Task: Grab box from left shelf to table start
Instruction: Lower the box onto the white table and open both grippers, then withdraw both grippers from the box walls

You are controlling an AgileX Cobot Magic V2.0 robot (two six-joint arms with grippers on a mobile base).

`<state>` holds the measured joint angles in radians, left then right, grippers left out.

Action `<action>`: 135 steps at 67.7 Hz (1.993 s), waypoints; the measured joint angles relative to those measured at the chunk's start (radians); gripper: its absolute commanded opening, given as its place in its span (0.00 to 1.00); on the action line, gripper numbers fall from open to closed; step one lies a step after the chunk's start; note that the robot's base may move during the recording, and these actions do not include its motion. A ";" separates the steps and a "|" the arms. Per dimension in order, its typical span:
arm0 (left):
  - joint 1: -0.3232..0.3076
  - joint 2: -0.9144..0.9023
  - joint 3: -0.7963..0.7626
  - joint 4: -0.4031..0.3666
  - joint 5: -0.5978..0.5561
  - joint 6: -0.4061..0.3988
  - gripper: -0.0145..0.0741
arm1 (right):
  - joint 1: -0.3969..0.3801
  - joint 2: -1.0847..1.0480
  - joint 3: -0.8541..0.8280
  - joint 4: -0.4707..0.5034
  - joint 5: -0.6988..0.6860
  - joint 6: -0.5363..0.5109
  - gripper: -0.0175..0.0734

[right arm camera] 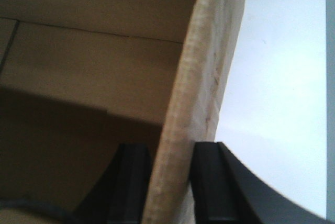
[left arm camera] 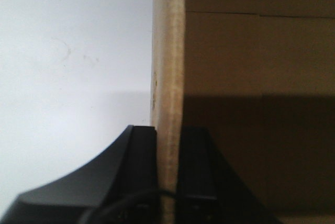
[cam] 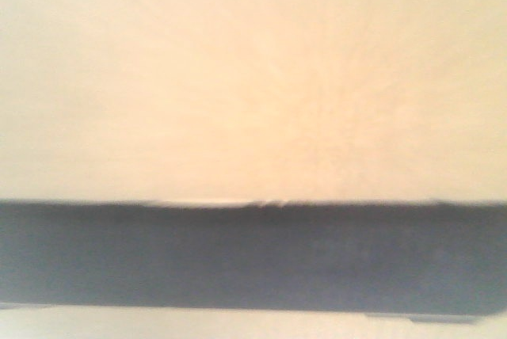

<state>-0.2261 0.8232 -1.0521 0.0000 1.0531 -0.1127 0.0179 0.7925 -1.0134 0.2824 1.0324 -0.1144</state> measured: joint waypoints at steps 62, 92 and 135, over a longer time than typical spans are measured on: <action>0.000 0.407 -0.038 0.012 -0.178 -0.044 0.06 | 0.000 0.356 0.000 -0.024 -0.203 -0.072 0.59; 0.002 0.426 -0.037 0.063 -0.181 -0.017 0.81 | 0.000 0.343 -0.008 -0.053 -0.175 -0.092 0.85; 0.002 0.106 -0.142 0.043 -0.097 -0.017 0.63 | 0.000 0.080 -0.133 -0.076 -0.121 -0.051 0.26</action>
<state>-0.2245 0.9289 -1.1941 0.0431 0.9564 -0.1293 0.0179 0.8724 -1.1461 0.2059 0.9110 -0.1650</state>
